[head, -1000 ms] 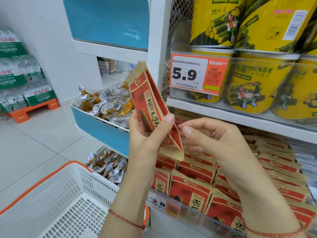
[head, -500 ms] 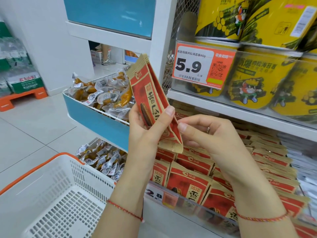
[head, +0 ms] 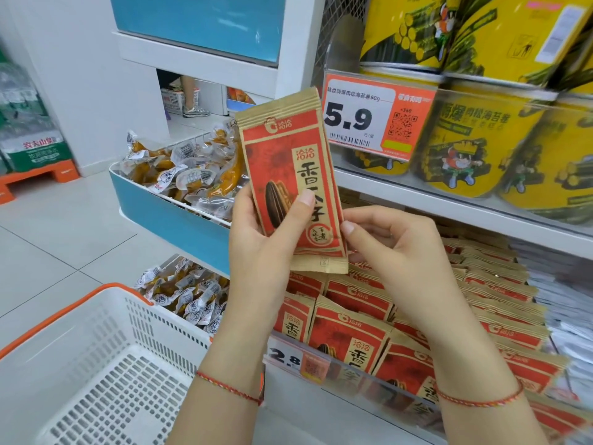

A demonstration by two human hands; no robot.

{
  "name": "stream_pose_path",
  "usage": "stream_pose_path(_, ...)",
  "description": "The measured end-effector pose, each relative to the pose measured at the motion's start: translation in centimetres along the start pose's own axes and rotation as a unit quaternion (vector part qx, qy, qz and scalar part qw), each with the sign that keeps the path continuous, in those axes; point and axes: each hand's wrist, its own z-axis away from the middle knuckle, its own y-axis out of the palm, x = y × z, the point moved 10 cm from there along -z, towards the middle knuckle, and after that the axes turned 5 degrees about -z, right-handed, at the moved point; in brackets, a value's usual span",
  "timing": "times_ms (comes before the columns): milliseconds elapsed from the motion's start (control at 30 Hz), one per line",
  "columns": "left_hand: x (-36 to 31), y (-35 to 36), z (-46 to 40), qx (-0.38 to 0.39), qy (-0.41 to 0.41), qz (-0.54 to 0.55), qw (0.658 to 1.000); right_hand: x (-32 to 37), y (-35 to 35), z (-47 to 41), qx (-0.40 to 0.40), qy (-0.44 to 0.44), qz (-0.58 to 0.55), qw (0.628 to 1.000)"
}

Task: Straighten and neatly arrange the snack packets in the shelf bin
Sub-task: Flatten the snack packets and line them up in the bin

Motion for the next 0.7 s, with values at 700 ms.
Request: stream_pose_path(700, -1.3, 1.9, 0.5, 0.121, -0.019, 0.041, 0.992, -0.9, -1.3, 0.0, -0.036, 0.046, -0.164, 0.985)
